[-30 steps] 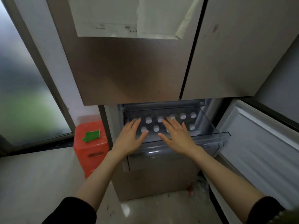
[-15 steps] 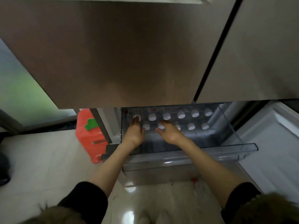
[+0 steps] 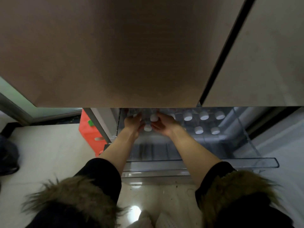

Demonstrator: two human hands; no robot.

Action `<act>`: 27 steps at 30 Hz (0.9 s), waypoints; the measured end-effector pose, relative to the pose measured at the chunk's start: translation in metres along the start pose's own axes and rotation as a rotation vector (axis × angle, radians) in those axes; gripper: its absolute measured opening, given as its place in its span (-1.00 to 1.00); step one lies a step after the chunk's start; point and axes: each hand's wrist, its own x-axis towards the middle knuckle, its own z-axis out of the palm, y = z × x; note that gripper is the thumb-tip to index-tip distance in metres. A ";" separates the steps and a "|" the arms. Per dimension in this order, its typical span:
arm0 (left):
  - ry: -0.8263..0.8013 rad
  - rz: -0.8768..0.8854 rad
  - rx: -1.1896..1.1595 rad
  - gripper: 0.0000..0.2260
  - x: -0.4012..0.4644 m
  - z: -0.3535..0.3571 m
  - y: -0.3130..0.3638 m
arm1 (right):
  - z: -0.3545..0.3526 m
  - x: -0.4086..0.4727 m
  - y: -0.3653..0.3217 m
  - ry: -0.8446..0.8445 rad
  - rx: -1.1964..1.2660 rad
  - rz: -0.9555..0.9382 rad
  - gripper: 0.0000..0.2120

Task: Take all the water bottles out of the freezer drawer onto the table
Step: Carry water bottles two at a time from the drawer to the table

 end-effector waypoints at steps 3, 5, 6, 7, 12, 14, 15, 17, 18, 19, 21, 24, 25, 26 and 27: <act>0.012 -0.027 -0.008 -0.83 0.002 0.002 0.003 | 0.007 0.003 -0.001 -0.042 -0.050 0.012 -0.78; 0.018 -0.040 0.011 -0.86 0.003 0.001 0.003 | 0.007 0.004 -0.001 -0.045 -0.060 0.012 -0.87; 0.017 -0.044 0.025 -0.88 0.003 0.001 0.003 | 0.006 0.003 -0.001 -0.044 -0.067 0.012 -0.87; 0.012 -0.044 0.026 -0.92 0.002 0.000 0.004 | 0.005 0.001 -0.002 -0.043 -0.071 0.016 -0.85; 0.031 -0.043 -0.028 -0.92 -0.009 -0.004 0.001 | 0.000 -0.012 0.000 -0.003 -0.056 0.017 -0.94; 0.048 -0.061 -0.002 -0.92 -0.018 -0.004 0.000 | -0.002 -0.021 0.001 0.001 -0.070 0.018 -0.89; 0.056 -0.065 0.005 -0.90 -0.022 -0.005 -0.001 | -0.003 -0.024 0.001 -0.001 -0.091 0.017 -0.85; 0.083 -0.043 0.025 -0.84 -0.032 -0.007 -0.002 | -0.006 -0.035 0.003 -0.039 -0.195 0.010 -0.86; 0.113 -0.013 0.046 -0.83 -0.038 -0.009 -0.002 | -0.007 -0.040 0.004 -0.066 -0.284 0.004 -0.88; 0.137 0.023 0.076 -0.86 -0.040 -0.010 -0.004 | -0.008 -0.045 0.005 -0.087 -0.361 -0.009 -0.87; 0.192 0.099 0.136 -0.80 -0.051 -0.012 -0.001 | -0.011 -0.055 0.007 -0.090 -0.455 -0.032 -0.73; 0.215 0.177 0.280 -0.50 -0.071 -0.014 0.004 | -0.014 -0.072 0.004 -0.054 -0.488 -0.027 -0.66; 0.226 0.207 0.345 -0.47 -0.077 -0.016 0.005 | -0.015 -0.077 0.001 -0.034 -0.496 -0.023 -0.65; 0.230 0.232 0.403 -0.48 -0.085 -0.017 0.005 | -0.017 -0.083 -0.002 -0.015 -0.506 -0.025 -0.65; 0.234 0.253 0.452 -0.50 -0.091 -0.019 0.004 | -0.021 -0.088 -0.005 0.004 -0.524 -0.034 -0.64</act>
